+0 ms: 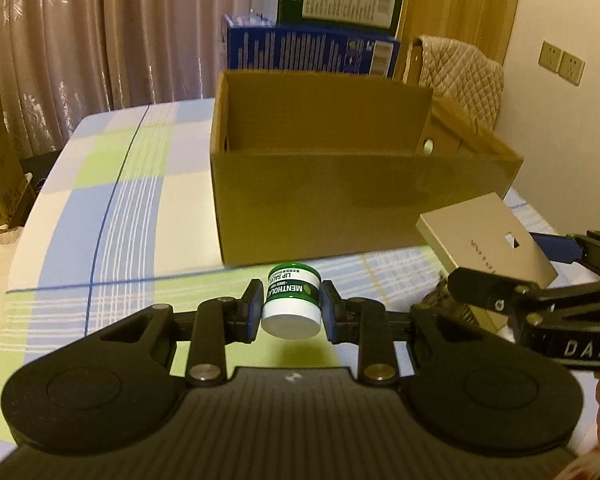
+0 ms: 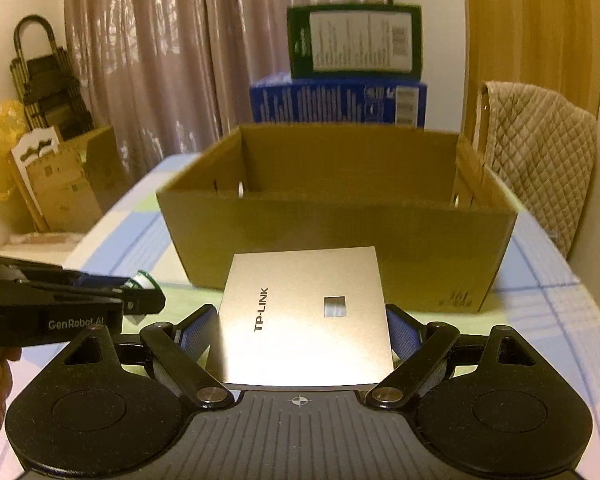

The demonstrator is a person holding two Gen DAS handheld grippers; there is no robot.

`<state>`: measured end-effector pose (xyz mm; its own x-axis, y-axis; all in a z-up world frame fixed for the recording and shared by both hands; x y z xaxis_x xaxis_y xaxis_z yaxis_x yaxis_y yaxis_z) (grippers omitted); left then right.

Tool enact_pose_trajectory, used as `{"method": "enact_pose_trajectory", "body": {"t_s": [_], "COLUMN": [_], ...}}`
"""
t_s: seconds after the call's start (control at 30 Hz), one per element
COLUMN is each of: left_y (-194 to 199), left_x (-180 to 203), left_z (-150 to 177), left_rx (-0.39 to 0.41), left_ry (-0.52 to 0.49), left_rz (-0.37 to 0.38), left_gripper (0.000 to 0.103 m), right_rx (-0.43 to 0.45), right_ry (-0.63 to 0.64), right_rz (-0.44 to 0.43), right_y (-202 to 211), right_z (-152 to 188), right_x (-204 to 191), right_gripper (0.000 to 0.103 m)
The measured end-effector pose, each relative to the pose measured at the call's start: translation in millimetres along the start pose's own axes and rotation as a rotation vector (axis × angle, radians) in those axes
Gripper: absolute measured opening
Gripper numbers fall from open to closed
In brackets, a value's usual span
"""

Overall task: Organize rigid objects
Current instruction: 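Carry the router and jar into the cardboard box with both tools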

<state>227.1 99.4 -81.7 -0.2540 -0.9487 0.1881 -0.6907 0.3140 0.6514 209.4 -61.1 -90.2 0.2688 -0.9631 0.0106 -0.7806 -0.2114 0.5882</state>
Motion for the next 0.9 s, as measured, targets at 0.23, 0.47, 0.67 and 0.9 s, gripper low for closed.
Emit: {"method": "enact_pose_trajectory", "body": {"t_s": [0.23,0.47,0.67,0.9], "left_y": [15.3,-1.7,-34.1,-74.6], "left_x": [15.7,27.5,31.2,21.5], "left_z": [-50.8,-102.7,-134.8,-139.2], "left_rx": [0.034,0.024,0.002,-0.055], "left_ry": [-0.037,-0.063,-0.068,-0.064], "left_rz": [-0.001,0.006,0.012,-0.019], "left_gripper": [0.025,0.025,0.025,0.025], "right_rx": [0.046,0.062,0.039,-0.026], "right_ry": [-0.034,-0.059,-0.064,-0.084], "right_rz": [-0.003,0.024,0.033,0.035], "right_y": [17.2,7.2,-25.8,-60.9], "right_z": [-52.3,-105.7,-134.8,-131.7], "right_x": [31.0,74.8,100.6,112.2], "right_gripper": [0.085,0.085,0.085,0.085]}}
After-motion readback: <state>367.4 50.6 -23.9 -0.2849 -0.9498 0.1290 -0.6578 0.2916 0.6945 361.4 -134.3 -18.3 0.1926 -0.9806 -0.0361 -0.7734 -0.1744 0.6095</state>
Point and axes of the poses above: each gripper's, at about its wrist camera, not at the fingertips, and y roughly against the way its jaws point, x to its right, z to its underside, the point moved 5 cm from there along -y, roughly the way its jaws point, and after that the axes turned 10 degrees about z, right-handed, at the moved point
